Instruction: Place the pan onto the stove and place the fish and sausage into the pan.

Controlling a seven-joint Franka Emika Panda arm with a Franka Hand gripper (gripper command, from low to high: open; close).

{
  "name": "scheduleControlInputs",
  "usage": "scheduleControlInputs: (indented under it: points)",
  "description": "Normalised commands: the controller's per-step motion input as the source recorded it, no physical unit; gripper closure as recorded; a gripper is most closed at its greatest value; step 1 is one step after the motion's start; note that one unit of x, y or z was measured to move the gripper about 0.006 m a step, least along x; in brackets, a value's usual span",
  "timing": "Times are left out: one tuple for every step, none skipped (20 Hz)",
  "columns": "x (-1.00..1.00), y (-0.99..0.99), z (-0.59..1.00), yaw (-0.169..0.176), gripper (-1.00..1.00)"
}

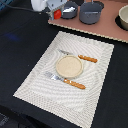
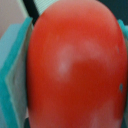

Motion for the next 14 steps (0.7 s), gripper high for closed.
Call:
scheduleControlInputs:
  points:
    - [0.01, 1.0, 0.12, 0.0, 1.0]
    - [0.12, 1.0, 0.13, 0.0, 1.0]
    - [0.15, 1.0, 0.13, -0.002, 1.0]
    - [0.17, 1.0, 0.11, -0.003, 1.0]
    - [0.17, 1.0, 0.08, -0.006, 1.0]
    - [0.18, 1.0, 0.05, -0.009, 1.0]
    - [0.14, 1.0, 0.01, -0.009, 1.0]
    - [0.11, 0.96, 0.0, -0.012, 1.0]
    - [0.11, 0.91, 0.0, -0.015, 1.0]
    - [0.14, 0.86, 0.0, -0.017, 1.0]
    - [0.14, 0.8, -0.02, -0.018, 1.0]
    - [0.14, 0.69, -0.09, -0.018, 1.0]
    - [0.12, 0.61, -0.13, -0.018, 1.0]
    - [0.12, 0.57, -0.16, -0.019, 1.0]
